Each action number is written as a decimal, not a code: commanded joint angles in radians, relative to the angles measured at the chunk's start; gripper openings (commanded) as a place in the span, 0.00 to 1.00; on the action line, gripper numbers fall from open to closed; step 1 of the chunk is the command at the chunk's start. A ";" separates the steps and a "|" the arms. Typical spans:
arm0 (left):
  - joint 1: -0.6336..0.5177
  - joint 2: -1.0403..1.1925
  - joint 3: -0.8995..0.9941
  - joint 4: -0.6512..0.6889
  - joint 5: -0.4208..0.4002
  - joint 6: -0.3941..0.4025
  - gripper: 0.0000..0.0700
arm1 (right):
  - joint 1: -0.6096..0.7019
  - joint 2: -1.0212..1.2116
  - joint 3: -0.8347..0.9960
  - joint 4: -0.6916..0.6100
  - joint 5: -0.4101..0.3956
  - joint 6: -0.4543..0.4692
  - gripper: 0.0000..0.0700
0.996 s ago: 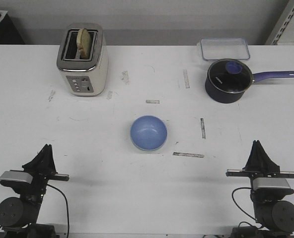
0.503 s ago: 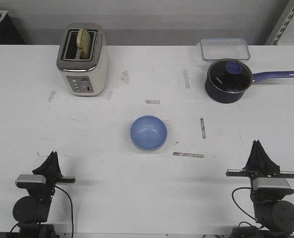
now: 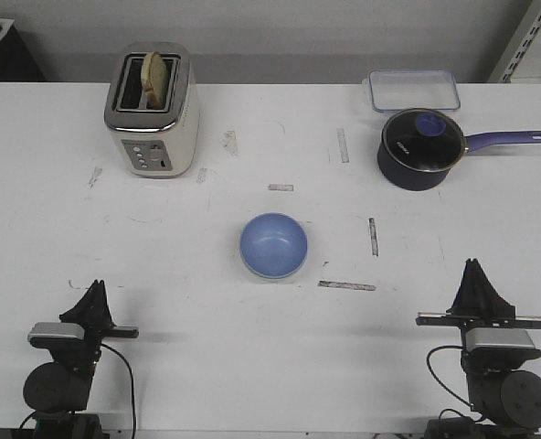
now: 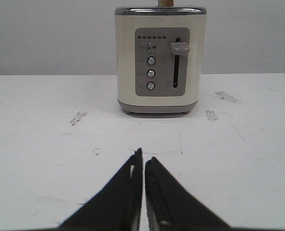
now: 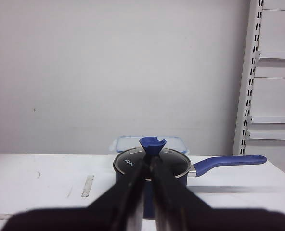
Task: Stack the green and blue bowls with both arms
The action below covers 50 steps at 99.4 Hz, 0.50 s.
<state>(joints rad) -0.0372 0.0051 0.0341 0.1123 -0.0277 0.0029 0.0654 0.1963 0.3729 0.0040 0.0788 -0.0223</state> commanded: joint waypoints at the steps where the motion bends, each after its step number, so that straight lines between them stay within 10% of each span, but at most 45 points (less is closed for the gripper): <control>1: 0.000 -0.002 -0.021 0.014 -0.002 0.009 0.00 | 0.000 -0.001 0.006 0.011 0.000 -0.005 0.02; 50: 0.000 -0.002 -0.021 0.015 -0.002 0.009 0.00 | -0.002 -0.001 -0.019 -0.025 -0.033 0.002 0.02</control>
<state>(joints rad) -0.0372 0.0051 0.0341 0.1127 -0.0277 0.0029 0.0643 0.1963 0.3710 -0.0216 0.0685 -0.0223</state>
